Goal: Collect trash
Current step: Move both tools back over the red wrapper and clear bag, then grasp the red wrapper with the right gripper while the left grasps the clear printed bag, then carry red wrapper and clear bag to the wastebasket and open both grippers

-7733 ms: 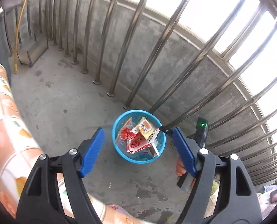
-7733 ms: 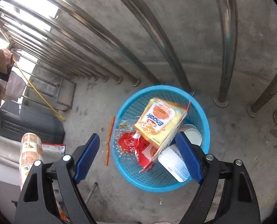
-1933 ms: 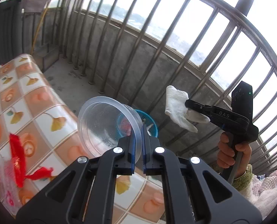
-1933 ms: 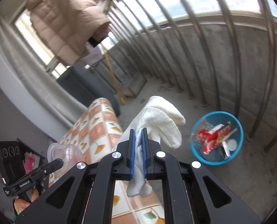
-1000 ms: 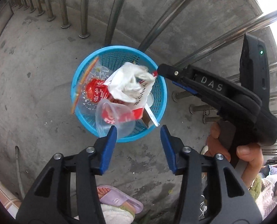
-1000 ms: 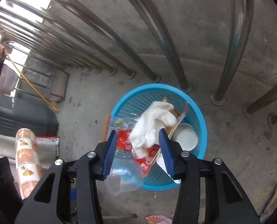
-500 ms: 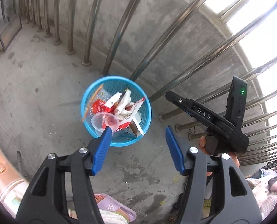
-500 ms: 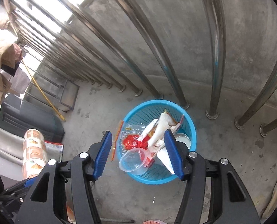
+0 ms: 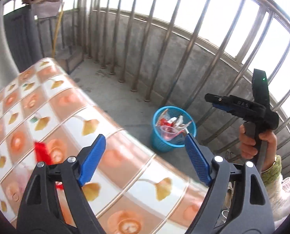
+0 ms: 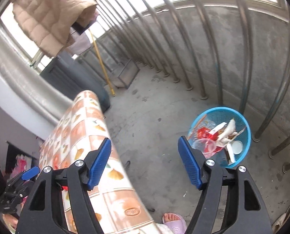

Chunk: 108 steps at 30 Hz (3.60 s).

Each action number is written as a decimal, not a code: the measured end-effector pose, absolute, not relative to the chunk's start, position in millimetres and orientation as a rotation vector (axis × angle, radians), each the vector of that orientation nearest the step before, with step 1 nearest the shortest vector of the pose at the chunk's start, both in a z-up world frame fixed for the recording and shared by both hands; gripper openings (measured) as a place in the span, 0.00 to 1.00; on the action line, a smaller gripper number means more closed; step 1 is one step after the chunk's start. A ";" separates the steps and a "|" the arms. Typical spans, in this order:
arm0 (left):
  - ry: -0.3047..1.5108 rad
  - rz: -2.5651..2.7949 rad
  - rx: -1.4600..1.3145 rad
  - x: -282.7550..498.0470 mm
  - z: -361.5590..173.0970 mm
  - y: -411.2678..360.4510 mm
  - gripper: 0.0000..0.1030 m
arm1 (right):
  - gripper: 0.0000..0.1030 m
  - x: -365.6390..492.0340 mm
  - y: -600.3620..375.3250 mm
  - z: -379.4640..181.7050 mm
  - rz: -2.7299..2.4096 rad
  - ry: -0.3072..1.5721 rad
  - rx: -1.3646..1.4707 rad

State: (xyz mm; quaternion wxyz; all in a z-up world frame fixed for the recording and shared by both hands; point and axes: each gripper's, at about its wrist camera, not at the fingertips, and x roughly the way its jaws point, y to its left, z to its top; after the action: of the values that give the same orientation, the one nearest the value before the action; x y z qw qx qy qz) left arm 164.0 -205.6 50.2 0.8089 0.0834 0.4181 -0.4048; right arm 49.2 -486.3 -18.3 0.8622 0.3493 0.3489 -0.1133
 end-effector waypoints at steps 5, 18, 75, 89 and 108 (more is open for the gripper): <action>0.868 -0.623 0.125 160.1 44.0 -100.4 0.76 | 0.69 81.0 -422.1 -5.0 -0.047 0.799 0.688; 0.856 -0.360 0.140 149.5 1.6 -15.9 0.76 | 0.69 169.0 -269.6 -29.9 0.322 0.984 0.755; 0.849 -0.345 0.139 168.1 -13.3 -11.5 0.04 | 0.04 229.3 -239.0 -55.2 0.360 1.002 0.835; 0.858 -0.349 0.139 174.0 -18.0 -18.0 0.04 | 0.39 235.9 -239.6 -73.3 0.299 1.053 0.782; 0.833 -0.330 0.167 171.8 -14.7 -19.1 0.04 | 0.04 233.5 -225.9 -67.9 0.295 1.044 0.693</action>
State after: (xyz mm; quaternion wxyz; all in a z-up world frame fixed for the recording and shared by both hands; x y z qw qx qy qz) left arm 171.8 -19.1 -14.7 0.8980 0.0807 0.4021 -0.1593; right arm 233.5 -225.9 -67.9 0.8001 0.3229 0.4865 0.1376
